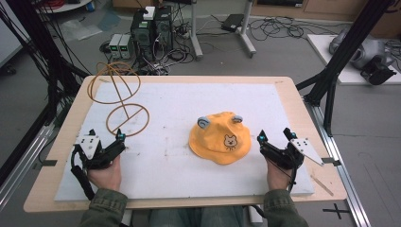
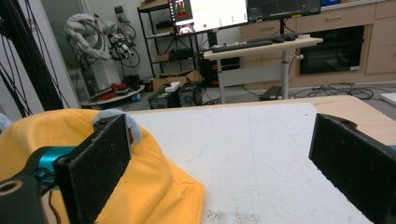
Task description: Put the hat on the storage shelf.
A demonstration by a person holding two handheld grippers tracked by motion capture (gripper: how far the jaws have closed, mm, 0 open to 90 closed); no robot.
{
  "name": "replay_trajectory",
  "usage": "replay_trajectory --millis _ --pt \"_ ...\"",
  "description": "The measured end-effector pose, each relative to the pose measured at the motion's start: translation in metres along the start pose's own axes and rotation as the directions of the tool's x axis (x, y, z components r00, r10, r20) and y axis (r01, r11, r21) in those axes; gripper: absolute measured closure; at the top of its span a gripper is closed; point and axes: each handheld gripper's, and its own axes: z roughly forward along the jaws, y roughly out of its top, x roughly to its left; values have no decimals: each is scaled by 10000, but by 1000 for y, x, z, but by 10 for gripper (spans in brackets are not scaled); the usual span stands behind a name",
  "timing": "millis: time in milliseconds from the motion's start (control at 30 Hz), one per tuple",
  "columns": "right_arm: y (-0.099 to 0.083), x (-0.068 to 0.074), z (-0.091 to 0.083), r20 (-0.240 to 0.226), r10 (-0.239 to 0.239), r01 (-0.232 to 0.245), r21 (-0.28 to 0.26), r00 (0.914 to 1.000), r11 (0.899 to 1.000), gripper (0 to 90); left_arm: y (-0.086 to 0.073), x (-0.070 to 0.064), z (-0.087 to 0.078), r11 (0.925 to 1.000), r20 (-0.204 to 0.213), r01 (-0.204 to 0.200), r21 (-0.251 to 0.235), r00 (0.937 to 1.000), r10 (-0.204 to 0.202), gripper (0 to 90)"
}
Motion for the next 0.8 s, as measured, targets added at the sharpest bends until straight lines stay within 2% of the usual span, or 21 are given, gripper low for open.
replay_trajectory --millis 600,767,800 --pt "1 -1 -1 -77 149 -149 -55 9999 9999 49 -1 1 1 10000 36 44 65 10000 -44 148" --pt "3 1 0 -301 321 -322 -35 9990 9995 38 -1 1 1 9999 46 -33 126 10000 33 148" --pt "6 5 1 -552 363 -367 -61 9978 9993 38 -2 1 0 9999 58 -33 122 10000 32 148"
